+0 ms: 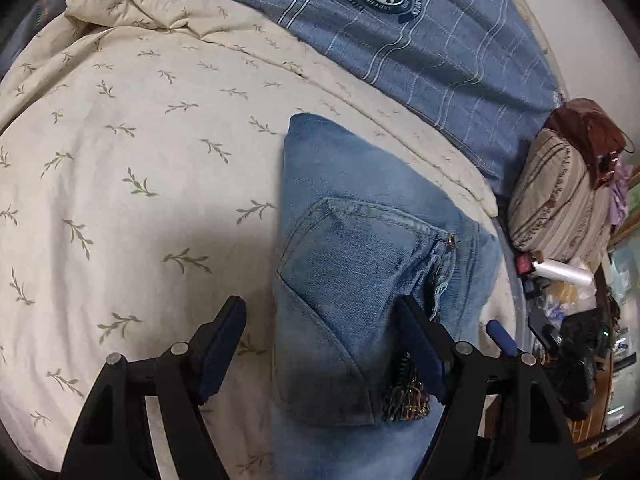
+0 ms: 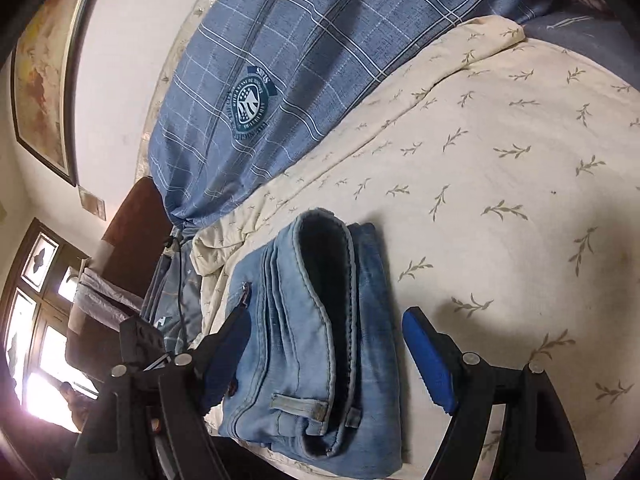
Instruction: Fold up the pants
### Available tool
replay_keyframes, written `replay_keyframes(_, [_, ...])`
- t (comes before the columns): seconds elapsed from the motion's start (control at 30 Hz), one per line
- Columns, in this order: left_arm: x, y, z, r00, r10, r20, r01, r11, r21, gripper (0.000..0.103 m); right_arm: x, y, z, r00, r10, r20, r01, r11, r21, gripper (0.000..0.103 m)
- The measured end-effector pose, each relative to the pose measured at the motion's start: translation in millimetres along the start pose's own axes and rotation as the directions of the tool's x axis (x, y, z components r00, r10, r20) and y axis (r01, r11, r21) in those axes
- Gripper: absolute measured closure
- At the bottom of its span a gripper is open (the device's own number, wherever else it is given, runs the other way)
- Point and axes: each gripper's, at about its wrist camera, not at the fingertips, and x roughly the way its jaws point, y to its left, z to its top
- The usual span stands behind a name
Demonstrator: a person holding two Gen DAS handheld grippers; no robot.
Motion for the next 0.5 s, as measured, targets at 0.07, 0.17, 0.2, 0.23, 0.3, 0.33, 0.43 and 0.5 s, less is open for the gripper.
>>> replay_keyframes(0.07, [-1,-4,-1,1.000,-0.017,0.007,0.017,1.000,0.007,0.040,-1,6,0,0.999,-0.031,0.020,0.032,0.999,-0.033,0.022])
replay_keyframes(0.17, [-1,-9,-1,1.000,-0.008,0.001,0.008,0.999,0.051,0.045,-4,38,-3,0.998,0.056,-0.003,-0.056,0.992,-0.109,0.021])
replay_keyframes(0.2, [-2,-8,0,1.000,-0.022,-0.008,0.023,0.999,0.048,0.045,2,57,-6,0.996,0.078,-0.047,-0.085,0.983,-0.160,0.021])
replay_keyframes(0.23, [-1,-4,2,0.999,-0.049,-0.022,0.050,0.998,0.032,0.046,14,75,-13,0.990,0.073,-0.119,-0.098,0.972,-0.216,0.021])
replay_keyframes(0.3, [-2,5,9,0.992,-0.112,-0.052,0.112,0.994,-0.006,0.041,44,87,-26,0.977,-0.062,-0.205,-0.006,0.949,-0.314,0.022])
replay_keyframes(0.33, [-2,11,14,0.985,-0.158,-0.062,0.156,0.987,-0.038,0.037,71,79,-35,0.943,-0.187,-0.277,0.084,0.935,-0.344,0.022])
replay_keyframes(0.43, [-13,26,31,0.969,-0.248,0.019,0.248,0.964,-0.100,0.023,85,77,-45,0.924,-0.269,-0.273,0.139,0.898,-0.417,0.023])
replay_keyframes(0.5, [-10,32,44,0.955,-0.290,0.060,0.296,0.944,-0.147,0.022,86,80,-45,0.914,-0.293,-0.282,0.153,0.891,-0.428,0.022])
